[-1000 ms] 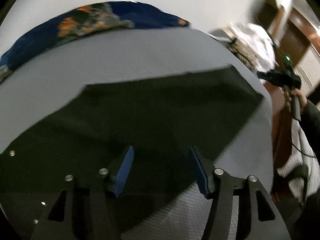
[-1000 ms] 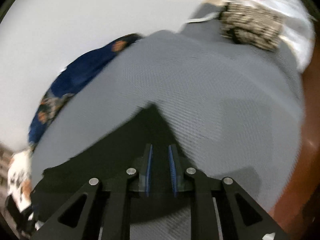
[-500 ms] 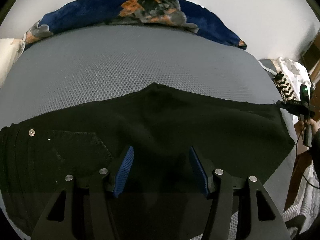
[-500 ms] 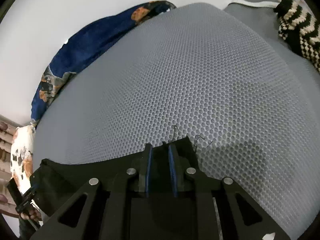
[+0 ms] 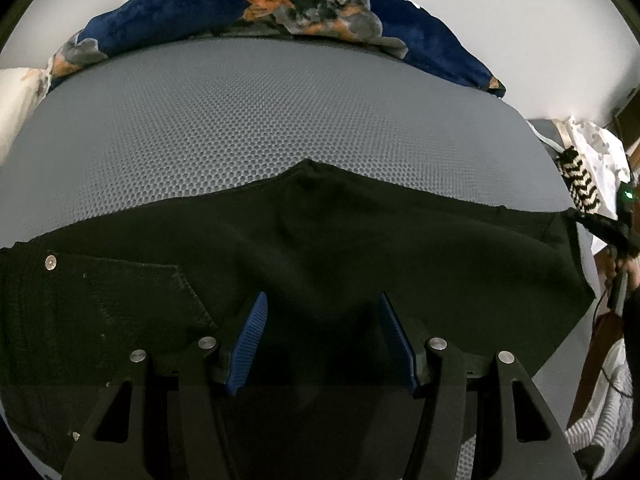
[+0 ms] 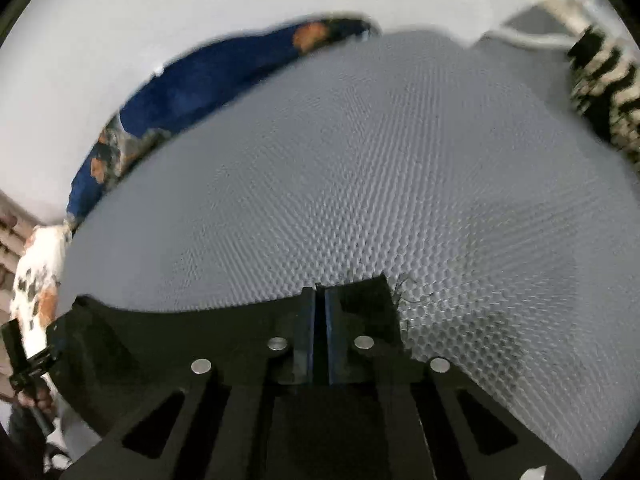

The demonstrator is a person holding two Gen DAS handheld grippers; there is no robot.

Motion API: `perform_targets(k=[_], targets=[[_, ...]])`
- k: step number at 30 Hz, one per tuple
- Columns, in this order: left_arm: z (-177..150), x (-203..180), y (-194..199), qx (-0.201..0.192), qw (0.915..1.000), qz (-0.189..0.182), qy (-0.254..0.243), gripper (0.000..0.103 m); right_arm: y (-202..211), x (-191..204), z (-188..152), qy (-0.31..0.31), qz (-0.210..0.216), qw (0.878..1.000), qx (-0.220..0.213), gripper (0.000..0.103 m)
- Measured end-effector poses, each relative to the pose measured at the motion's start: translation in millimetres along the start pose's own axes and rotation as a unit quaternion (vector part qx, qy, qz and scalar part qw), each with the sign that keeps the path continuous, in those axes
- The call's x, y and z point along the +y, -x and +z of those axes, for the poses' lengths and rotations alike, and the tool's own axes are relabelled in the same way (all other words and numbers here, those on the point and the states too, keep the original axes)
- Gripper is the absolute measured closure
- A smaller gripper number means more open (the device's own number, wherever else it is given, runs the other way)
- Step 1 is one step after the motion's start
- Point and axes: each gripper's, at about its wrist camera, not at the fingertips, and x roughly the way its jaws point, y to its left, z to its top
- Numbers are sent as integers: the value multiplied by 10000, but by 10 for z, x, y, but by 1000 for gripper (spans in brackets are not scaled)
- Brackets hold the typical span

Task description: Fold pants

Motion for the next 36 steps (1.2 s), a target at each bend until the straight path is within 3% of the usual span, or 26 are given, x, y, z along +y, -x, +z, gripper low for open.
perform_targets(k=[4,7,18,23,28,31,36], targets=[[35,-8,30,-75,10000,-5,-27,45,355,161,-124,115,-818,9935,-789,100],[67,-12,54,-168,9998,-84,0,45,419,175,-155,76,-1140,9884,-997,103],[21,86,-98,-70,9999,85,-34,45,-157,-1,-134,-190,-1486,9874,-512,103],[8,63,-202,-81,9993,247,-286,45,-68,-80,-61,-659,-1192,9903,-289,95],[26,120,-72,-237,9995,73,-192,45,348,126,1,-603,-1141,9895,-650,89],[34,214,52,-417,9989,173,-140,45,431,495,-5,-200,-954,9934,-608,89],[39,476,226,-642,9971,404,54,45,129,1411,-71,618,-7,9980,-138,87]])
